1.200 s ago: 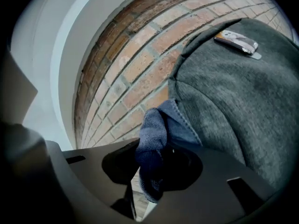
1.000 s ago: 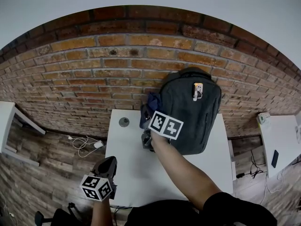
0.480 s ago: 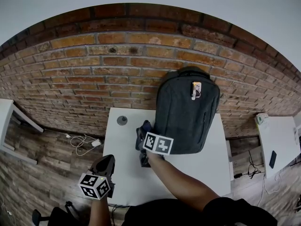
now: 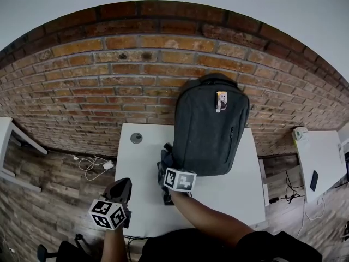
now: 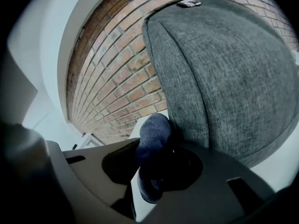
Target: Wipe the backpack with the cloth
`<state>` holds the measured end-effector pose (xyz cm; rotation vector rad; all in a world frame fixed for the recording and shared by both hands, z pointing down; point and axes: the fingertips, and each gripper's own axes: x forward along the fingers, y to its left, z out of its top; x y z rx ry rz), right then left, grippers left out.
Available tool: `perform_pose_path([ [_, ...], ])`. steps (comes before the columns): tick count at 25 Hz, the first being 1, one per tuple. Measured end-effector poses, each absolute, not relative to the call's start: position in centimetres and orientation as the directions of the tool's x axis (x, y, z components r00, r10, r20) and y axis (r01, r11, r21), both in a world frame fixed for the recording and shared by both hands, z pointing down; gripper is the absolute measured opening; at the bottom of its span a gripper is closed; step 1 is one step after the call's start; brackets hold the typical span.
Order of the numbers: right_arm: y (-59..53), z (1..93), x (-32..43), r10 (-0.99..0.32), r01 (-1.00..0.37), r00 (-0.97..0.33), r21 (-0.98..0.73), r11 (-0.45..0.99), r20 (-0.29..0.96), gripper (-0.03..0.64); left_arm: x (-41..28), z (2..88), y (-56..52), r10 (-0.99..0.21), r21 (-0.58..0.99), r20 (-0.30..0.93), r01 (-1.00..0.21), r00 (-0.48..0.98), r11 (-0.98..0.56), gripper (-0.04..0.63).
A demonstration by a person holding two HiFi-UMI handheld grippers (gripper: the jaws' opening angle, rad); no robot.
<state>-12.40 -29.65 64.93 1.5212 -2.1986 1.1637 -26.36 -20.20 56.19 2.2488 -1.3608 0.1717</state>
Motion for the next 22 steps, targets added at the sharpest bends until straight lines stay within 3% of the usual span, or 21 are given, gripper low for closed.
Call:
perform_pose_path([
  [16,-38.5,51.2,-10.7,-0.84,-0.849,-0.413,-0.483,0.216,0.351,0.109,-26.5,55.9,-20.1,-0.797,0.36,0.346,-0.854,0.495,-0.375,-0.012],
  [22,-39.6,47.1,-8.6,-0.88,-0.91,-0.383,-0.279,0.308,0.279,0.11,-24.8,55.8,-21.3,-0.781,0.375,0.326,-0.832,0.532,-0.41,-0.012],
])
